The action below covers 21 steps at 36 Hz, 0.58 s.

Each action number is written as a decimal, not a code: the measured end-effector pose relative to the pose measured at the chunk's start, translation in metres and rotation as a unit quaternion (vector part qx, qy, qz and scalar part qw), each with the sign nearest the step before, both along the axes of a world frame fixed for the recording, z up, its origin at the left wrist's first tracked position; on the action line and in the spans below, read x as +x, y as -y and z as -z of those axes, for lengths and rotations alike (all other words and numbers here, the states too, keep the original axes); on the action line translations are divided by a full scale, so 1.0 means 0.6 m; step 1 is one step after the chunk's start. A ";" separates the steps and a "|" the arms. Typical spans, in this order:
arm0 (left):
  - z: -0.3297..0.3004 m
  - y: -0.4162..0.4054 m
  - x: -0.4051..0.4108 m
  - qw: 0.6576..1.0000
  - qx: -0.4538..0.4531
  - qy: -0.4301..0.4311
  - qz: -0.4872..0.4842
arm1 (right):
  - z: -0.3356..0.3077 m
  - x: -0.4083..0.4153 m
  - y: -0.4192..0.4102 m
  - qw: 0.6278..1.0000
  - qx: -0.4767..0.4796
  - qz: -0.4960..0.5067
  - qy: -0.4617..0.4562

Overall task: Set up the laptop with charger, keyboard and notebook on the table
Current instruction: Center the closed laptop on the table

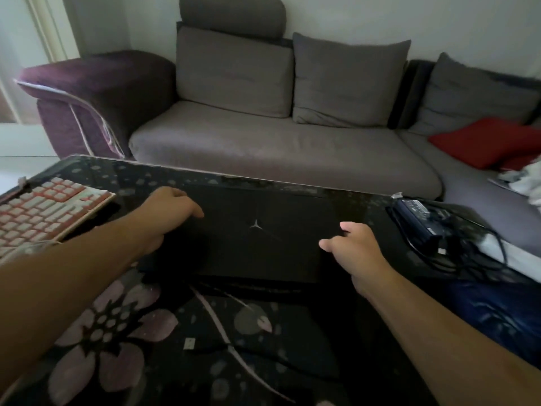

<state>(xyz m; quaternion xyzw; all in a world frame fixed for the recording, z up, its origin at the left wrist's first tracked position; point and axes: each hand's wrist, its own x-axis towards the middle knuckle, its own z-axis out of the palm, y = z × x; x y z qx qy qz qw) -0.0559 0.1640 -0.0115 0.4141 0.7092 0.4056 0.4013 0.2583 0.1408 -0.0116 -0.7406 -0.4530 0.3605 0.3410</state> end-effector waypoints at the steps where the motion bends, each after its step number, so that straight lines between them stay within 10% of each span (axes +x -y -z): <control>1: 0.002 0.011 0.014 1.000 -0.003 0.004 0.003 | 0.000 0.013 0.014 1.000 -0.003 0.003 -0.005; 21: 0.006 0.147 0.062 0.999 -0.019 0.013 0.032 | 0.001 0.097 0.145 0.998 -0.023 -0.046 0.018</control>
